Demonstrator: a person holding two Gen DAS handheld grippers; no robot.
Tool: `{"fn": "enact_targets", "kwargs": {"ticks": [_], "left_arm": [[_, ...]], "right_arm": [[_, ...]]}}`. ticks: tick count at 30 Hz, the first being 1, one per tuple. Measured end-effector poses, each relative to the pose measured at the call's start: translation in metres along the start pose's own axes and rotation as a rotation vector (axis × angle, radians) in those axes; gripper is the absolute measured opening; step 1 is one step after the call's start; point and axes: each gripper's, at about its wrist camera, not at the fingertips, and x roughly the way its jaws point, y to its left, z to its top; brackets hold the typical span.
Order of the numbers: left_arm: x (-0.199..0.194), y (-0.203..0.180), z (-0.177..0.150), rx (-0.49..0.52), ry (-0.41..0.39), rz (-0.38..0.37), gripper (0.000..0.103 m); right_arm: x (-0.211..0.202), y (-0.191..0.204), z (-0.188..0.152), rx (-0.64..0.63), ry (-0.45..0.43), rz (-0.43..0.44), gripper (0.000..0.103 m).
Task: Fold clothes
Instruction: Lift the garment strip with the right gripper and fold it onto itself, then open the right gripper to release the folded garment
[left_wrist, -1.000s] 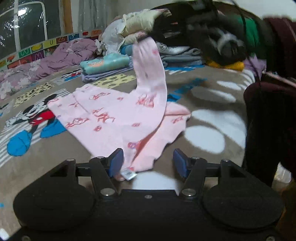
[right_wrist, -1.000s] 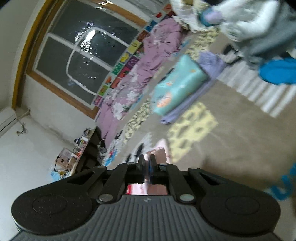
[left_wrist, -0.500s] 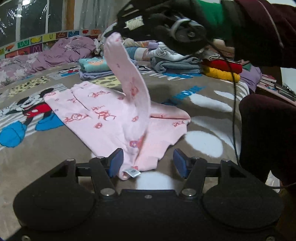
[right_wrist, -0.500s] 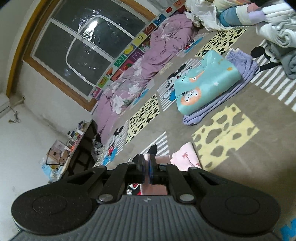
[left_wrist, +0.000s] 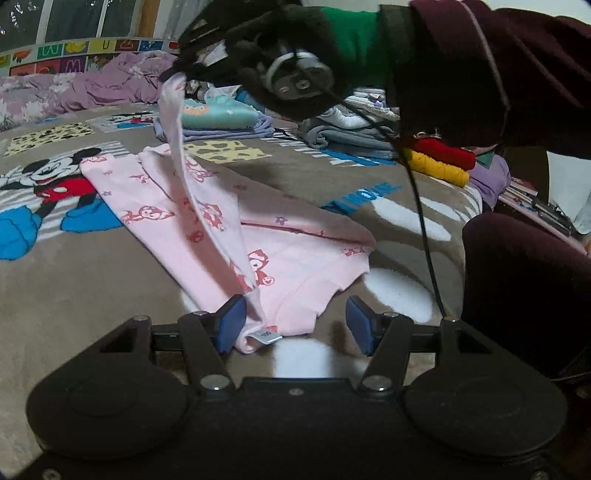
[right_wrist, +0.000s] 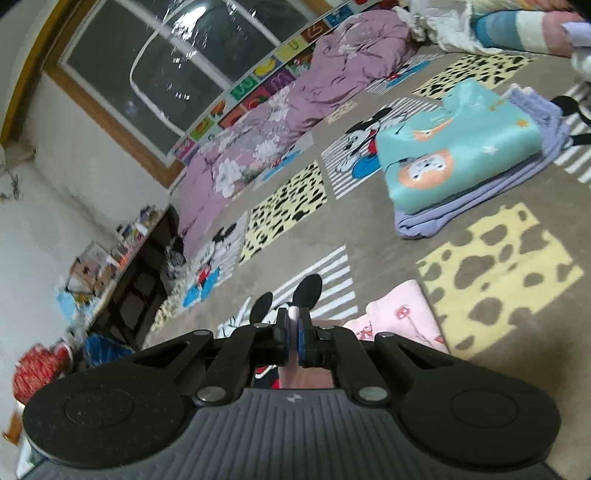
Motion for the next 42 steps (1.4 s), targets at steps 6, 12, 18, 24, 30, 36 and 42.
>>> {"fn": "enact_targets", "kwargs": {"ticks": [6,12,18,24,30,36,42], "left_arm": [[0.0,0.003,0.0,-0.01,0.004,-0.022,0.06],[0.0,0.009,0.0,-0.036,0.001,-0.049,0.061],[-0.001,0.016,0.0,-0.078,-0.003,-0.077,0.061],[-0.001,0.017,0.0,-0.089,-0.003,-0.079,0.061],[-0.001,0.018,-0.001,-0.098,-0.006,-0.079,0.061],[-0.001,0.021,-0.001,-0.111,-0.005,-0.087,0.061],[0.0,0.023,0.0,-0.115,0.001,-0.091,0.062]], "right_arm": [[0.035,0.012,-0.007,-0.068,0.054,-0.052,0.006],[0.06,0.013,-0.015,-0.114,0.09,-0.101,0.006],[0.073,0.005,-0.014,-0.079,0.11,-0.01,0.043],[0.068,-0.002,-0.017,-0.182,0.15,-0.03,0.048],[0.071,-0.005,-0.034,-0.333,0.186,-0.043,0.04],[0.076,0.003,-0.043,-0.429,0.193,-0.018,0.029],[0.072,0.008,-0.046,-0.501,0.17,-0.054,0.007]]}}
